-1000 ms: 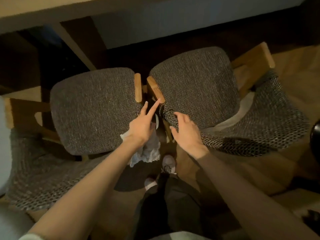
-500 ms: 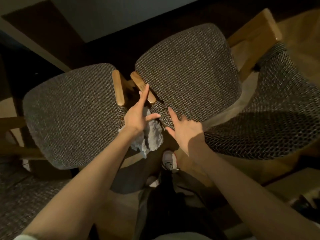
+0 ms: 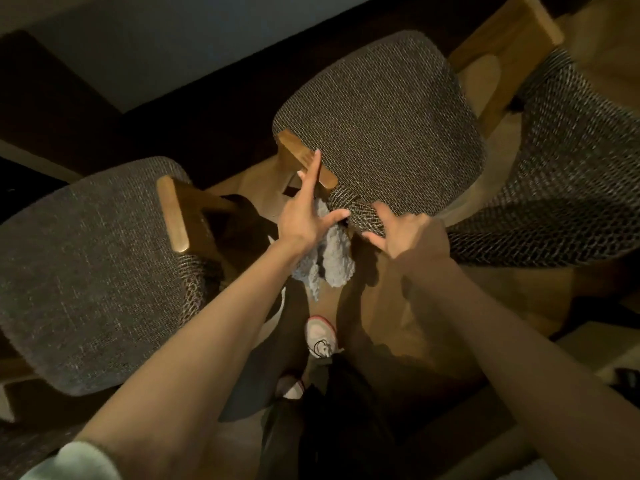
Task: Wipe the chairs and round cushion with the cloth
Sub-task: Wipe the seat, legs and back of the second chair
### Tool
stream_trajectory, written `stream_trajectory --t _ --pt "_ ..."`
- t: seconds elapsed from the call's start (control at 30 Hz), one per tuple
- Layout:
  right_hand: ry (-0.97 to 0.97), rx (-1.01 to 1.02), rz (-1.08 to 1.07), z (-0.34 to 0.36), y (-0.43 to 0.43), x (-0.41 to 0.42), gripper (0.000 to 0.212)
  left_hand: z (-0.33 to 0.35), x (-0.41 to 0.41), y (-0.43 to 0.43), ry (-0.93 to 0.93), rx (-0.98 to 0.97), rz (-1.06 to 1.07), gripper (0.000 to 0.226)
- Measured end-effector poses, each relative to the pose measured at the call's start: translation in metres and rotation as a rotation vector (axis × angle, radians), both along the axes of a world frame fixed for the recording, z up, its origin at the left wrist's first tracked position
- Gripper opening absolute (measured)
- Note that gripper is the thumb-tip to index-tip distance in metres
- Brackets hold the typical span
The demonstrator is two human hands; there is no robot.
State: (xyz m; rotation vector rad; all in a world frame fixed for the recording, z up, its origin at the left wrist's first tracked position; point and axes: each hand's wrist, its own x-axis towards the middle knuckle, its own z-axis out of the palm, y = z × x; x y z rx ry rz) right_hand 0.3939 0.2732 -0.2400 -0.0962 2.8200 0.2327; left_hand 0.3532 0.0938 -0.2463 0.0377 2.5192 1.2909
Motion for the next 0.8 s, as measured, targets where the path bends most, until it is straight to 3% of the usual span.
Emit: stream_trajectory --t 0.33,0.47,0.6,0.67,0.8 --pt "0.159 0.019 0.018 0.002 0.069 -0.075 0.066 0.001 -0.090 0.072 -0.086 0.084 -0.072 0.106" --pt "0.216 0.044 0.064 0.004 0.075 -0.085 0.064 0.007 -0.104 0.081 -0.098 0.010 -0.116 0.106" --pt "0.172 -0.016 0.073 0.010 0.073 -0.082 0.064 0.011 -0.072 0.078 -0.005 0.121 0.032 0.090" --pt "0.177 -0.119 0.069 0.016 0.070 -0.076 0.055 0.010 -0.047 0.069 0.007 0.216 0.154 0.083" --pt "0.288 -0.688 0.027 0.019 0.046 -0.045 0.037 0.007 -0.016 0.043 -0.037 0.272 0.349 0.078"
